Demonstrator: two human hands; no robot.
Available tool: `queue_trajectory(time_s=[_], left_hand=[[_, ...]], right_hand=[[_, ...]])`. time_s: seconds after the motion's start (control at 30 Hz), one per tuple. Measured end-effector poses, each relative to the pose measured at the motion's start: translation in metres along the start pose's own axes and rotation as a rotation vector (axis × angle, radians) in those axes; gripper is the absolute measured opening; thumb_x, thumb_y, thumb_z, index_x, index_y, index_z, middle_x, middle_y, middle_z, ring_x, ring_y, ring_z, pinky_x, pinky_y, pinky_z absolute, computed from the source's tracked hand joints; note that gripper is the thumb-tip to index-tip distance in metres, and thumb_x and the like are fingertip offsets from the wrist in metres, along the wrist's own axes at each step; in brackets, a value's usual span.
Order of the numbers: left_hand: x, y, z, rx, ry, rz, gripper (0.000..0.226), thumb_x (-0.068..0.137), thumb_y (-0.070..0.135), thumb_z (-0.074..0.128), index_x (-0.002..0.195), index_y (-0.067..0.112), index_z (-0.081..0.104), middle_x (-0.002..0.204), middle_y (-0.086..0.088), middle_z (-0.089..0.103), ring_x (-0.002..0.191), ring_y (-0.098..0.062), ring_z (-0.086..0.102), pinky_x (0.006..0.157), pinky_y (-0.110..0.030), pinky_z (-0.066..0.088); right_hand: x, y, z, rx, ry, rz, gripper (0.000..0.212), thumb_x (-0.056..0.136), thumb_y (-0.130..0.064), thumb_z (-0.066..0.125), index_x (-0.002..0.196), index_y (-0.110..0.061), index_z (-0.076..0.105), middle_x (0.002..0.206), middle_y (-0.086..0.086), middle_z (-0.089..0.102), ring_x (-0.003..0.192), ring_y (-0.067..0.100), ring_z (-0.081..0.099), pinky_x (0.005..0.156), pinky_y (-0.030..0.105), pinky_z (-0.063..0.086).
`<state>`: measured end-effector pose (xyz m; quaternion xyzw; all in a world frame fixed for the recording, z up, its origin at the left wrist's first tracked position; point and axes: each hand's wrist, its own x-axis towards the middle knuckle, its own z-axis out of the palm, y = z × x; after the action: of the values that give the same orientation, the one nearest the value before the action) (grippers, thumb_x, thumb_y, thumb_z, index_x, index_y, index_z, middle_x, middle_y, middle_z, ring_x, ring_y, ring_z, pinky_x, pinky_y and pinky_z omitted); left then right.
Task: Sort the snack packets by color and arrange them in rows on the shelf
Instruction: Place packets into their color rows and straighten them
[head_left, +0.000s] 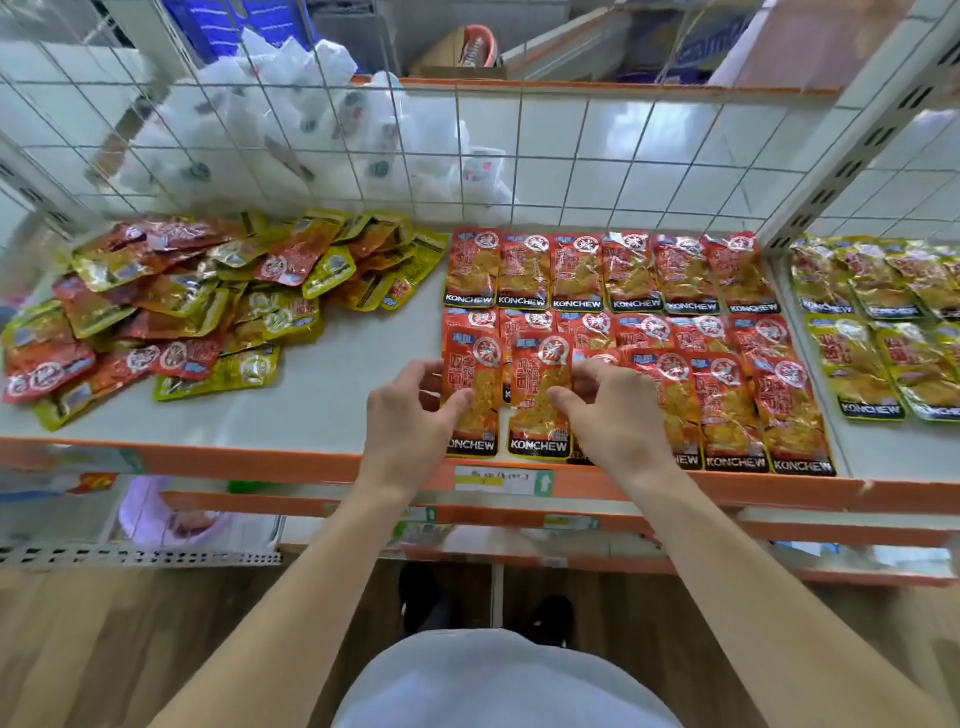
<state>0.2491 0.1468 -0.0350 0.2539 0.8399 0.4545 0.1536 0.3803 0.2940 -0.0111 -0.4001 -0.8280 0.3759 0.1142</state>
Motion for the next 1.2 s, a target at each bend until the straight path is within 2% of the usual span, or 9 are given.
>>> queue_trajectory(time_s=[0.1,0.2,0.3,0.37,0.43,0.53,0.87,1.03,1.2], left_hand=[[-0.001,-0.005,0.001,0.181,0.001,0.073,0.041,0.086,0.03,0.079,0.119,0.009,0.068,0.099,0.002,0.064,0.08,-0.007,0.06,0.067,-0.009,0.048],[-0.001,-0.011,0.001,0.255,0.026,0.081,0.044,0.086,0.035,0.078,0.118,0.008,0.068,0.111,-0.003,0.054,0.107,-0.019,0.055,0.086,-0.031,0.055],[0.002,-0.013,0.002,0.304,0.022,0.15,0.057,0.089,0.041,0.072,0.136,0.013,0.055,0.129,-0.008,0.054,0.122,-0.023,0.048,0.1,-0.043,0.05],[0.007,-0.014,0.004,0.408,-0.028,0.195,0.067,0.091,0.054,0.064,0.147,0.026,0.042,0.142,-0.009,0.052,0.131,-0.027,0.044,0.106,-0.046,0.043],[0.011,-0.014,0.006,0.507,-0.084,0.216,0.072,0.089,0.065,0.054,0.152,0.034,0.036,0.152,-0.01,0.045,0.14,-0.03,0.036,0.112,-0.048,0.035],[0.008,-0.018,0.011,0.539,-0.118,0.239,0.076,0.086,0.067,0.049,0.151,0.03,0.041,0.156,-0.007,0.041,0.144,-0.027,0.029,0.116,-0.049,0.035],[0.002,-0.024,0.013,0.525,-0.083,0.28,0.072,0.09,0.063,0.056,0.149,0.025,0.04,0.16,-0.004,0.033,0.146,-0.022,0.026,0.118,-0.046,0.034],[-0.018,-0.01,-0.002,0.368,0.033,0.259,0.1,0.094,0.055,0.06,0.158,0.03,-0.012,0.169,0.002,0.003,0.152,-0.015,0.008,0.12,-0.034,0.014],[-0.05,-0.012,-0.032,0.389,0.305,0.293,0.097,0.093,0.051,0.059,0.161,0.022,-0.004,0.169,-0.001,0.01,0.152,-0.021,0.018,0.123,-0.041,0.02]], right_hand=[[-0.002,0.004,0.004,-0.139,0.034,-0.033,0.036,0.087,-0.03,0.077,0.114,-0.007,0.07,0.091,0.0,0.065,0.085,0.016,0.061,0.084,0.028,0.052],[-0.003,0.008,0.006,-0.19,0.064,-0.057,0.054,0.085,-0.036,0.077,0.131,-0.013,0.063,0.105,0.001,0.052,0.103,0.019,0.052,0.092,0.025,0.041],[0.003,0.007,0.008,-0.25,0.088,-0.166,0.063,0.083,-0.043,0.077,0.138,-0.02,0.057,0.124,0.003,0.051,0.121,0.021,0.045,0.104,0.034,0.038],[0.007,0.006,0.01,-0.361,0.018,-0.277,0.07,0.083,-0.051,0.074,0.144,-0.027,0.05,0.148,0.003,0.043,0.139,0.023,0.033,0.113,0.044,0.027],[0.01,0.006,0.012,-0.504,-0.142,-0.359,0.075,0.087,-0.058,0.064,0.152,-0.035,0.035,0.164,-0.003,0.02,0.153,0.02,0.009,0.119,0.05,0.007],[0.011,0.014,0.017,-0.584,-0.262,-0.404,0.074,0.093,-0.063,0.051,0.156,-0.041,0.019,0.167,-0.011,0.001,0.153,0.012,-0.009,0.118,0.053,-0.011],[0.007,0.018,0.016,-0.64,-0.292,-0.403,0.072,0.095,-0.068,0.035,0.157,-0.044,0.006,0.167,-0.01,-0.012,0.152,0.014,-0.019,0.116,0.058,-0.012],[0.007,0.007,0.006,-0.469,-0.208,-0.469,0.073,0.09,-0.068,0.047,0.153,-0.045,0.021,0.166,-0.013,0.002,0.153,0.016,-0.009,0.117,0.056,-0.002],[0.011,-0.012,0.016,-0.294,-0.062,-0.59,0.062,0.084,-0.058,0.064,0.139,-0.033,0.054,0.151,-0.004,0.044,0.144,0.023,0.029,0.111,0.053,0.016]])
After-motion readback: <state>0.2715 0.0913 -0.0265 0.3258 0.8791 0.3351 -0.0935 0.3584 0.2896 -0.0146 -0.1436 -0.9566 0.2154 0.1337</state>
